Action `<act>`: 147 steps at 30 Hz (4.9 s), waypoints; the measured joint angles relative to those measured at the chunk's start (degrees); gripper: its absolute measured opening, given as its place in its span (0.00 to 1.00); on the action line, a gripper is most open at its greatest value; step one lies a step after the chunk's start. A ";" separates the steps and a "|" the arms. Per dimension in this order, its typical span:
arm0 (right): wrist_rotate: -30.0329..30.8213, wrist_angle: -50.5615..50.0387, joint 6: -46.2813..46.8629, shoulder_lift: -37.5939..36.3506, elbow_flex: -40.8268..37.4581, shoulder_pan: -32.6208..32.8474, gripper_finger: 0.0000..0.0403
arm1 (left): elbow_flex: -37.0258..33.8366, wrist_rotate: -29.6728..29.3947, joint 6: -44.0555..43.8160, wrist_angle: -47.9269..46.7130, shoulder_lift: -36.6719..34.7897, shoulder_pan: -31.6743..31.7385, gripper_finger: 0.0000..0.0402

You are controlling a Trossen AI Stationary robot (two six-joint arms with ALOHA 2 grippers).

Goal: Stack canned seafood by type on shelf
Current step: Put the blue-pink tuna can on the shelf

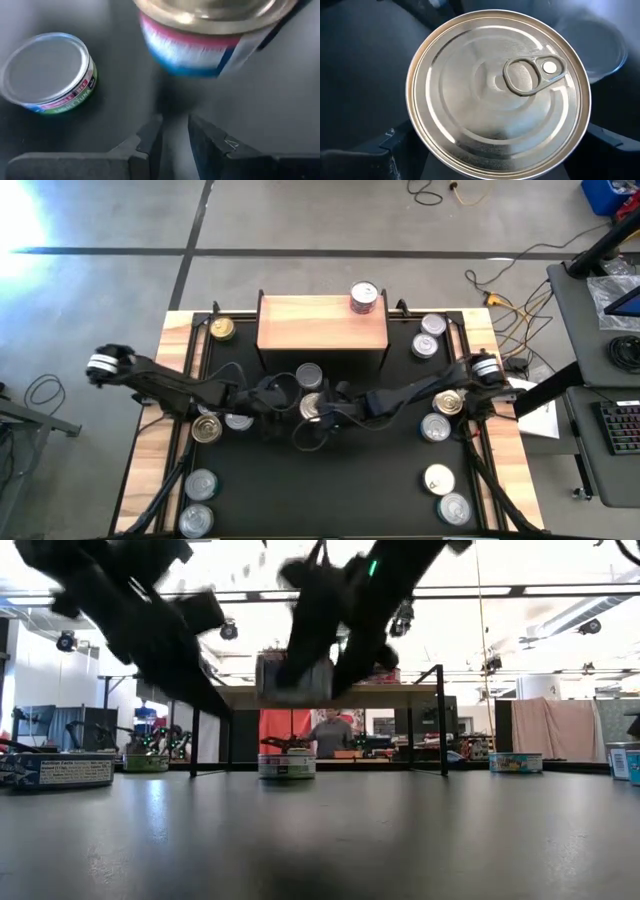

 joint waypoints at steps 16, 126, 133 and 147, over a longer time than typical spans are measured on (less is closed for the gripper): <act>14.90 -11.19 -0.91 -17.19 -0.23 -8.85 0.88 | 15.60 -17.30 -0.55 -14.45 -13.07 -4.86 0.19; -0.76 -29.95 -20.11 -9.21 20.84 -22.47 0.96 | 46.97 30.31 26.51 -12.72 24.53 39.92 0.26; -1.45 -30.01 -28.01 -9.24 24.00 -25.40 0.64 | 46.97 30.44 23.69 -15.18 20.07 39.92 0.47; -21.56 -24.38 -36.05 -5.59 21.49 -31.73 0.03 | 42.30 17.17 17.61 -32.38 -7.46 29.84 0.52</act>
